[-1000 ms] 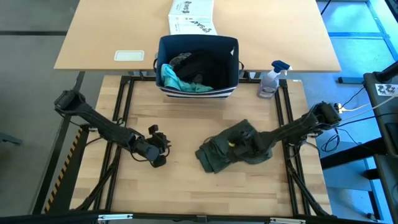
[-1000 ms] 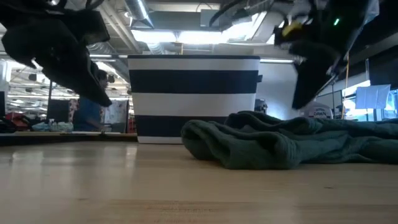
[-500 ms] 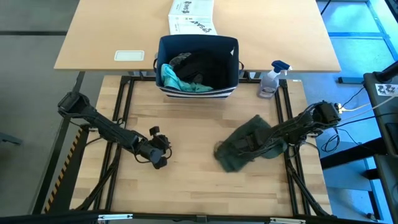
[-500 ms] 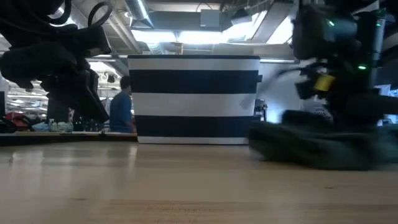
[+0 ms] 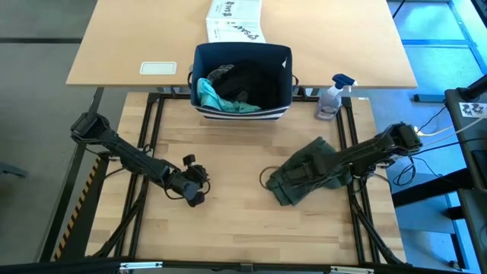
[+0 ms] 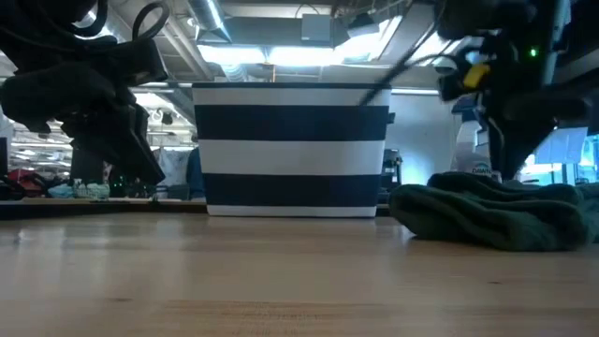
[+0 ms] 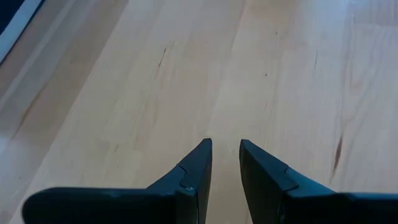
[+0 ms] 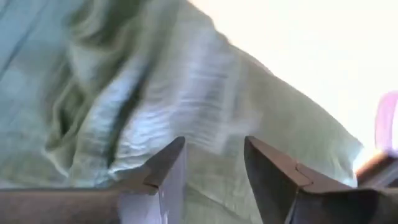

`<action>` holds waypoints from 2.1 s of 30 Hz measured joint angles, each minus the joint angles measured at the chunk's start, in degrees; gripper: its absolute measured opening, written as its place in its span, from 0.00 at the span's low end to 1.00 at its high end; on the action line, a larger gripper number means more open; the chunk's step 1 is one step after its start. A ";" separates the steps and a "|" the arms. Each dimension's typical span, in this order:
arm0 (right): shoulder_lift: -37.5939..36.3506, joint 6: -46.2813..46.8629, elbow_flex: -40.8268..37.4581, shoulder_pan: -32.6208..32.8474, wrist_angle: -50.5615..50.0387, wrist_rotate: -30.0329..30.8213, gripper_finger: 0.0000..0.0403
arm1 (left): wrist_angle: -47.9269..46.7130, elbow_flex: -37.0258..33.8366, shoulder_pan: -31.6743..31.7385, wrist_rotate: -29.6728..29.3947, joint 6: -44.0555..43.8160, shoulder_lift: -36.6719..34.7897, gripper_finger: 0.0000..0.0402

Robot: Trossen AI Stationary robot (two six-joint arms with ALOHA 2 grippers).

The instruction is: Fold Laundry from Bin

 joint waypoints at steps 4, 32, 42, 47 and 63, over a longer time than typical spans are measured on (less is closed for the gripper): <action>-3.79 16.13 -1.95 -3.36 -7.27 0.21 0.41 | 0.17 0.00 -0.02 -0.02 0.02 0.00 0.19; -1.88 -36.45 -7.16 -20.61 9.30 -1.21 0.41 | 0.37 0.00 -0.17 -0.07 0.96 0.00 0.19; -2.47 -9.54 -5.93 -21.60 13.04 -9.22 0.41 | 0.42 0.00 -0.17 -0.07 1.20 0.00 0.19; -2.17 -9.88 -16.09 -27.10 20.00 -5.62 0.41 | 0.85 0.00 -0.17 -0.72 1.88 0.00 0.19; -12.32 -7.26 -1.34 -14.37 18.00 0.82 0.41 | -2.65 7.50 4.76 -0.98 11.60 -3.13 0.33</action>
